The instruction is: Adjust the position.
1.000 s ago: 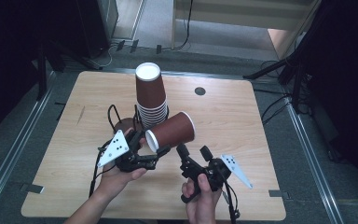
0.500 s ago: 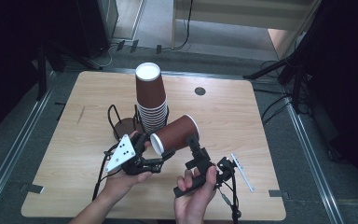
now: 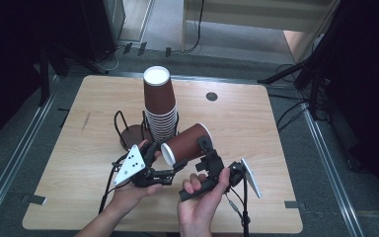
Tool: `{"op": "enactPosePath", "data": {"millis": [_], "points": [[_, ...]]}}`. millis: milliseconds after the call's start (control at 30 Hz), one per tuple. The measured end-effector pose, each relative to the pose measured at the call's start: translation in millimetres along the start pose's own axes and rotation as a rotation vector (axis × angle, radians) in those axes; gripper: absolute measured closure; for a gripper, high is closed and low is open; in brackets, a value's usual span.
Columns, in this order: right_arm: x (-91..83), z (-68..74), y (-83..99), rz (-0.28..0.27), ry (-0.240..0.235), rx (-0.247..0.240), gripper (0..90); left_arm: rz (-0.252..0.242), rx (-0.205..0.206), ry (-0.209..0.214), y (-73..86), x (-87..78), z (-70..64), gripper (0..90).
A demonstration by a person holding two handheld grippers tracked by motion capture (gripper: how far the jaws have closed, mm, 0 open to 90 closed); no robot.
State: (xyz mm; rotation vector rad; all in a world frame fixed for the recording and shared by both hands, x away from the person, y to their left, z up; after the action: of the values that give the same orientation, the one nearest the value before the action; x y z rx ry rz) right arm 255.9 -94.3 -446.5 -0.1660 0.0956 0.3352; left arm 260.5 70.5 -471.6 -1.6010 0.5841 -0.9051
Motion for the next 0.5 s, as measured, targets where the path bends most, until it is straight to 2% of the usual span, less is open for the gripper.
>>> {"op": "enactPosePath", "data": {"millis": [267,500], "points": [[7.1,-3.7,-1.6,0.003,0.018,0.005,0.0,0.004,0.009,0.023,1.5,1.3,-4.7,23.9],[14.2,-5.0,-2.5,0.021,-0.004,0.025,0.0,0.005,0.014,0.033,2.3,1.7,-6.3,23.9]]}}
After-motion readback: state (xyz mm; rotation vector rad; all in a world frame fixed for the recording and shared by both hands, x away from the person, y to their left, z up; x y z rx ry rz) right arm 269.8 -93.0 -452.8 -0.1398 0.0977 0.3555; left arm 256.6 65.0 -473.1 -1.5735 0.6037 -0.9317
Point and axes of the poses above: each handheld gripper's, and its own axes: x roughly forward along the jaws, y roughly out of its underside, z roughly to its left, the point moved 4 cm from there along x, roughly forward along the jaws, and after that the axes turned 6 degrees about -z, right-handed, at the moved point
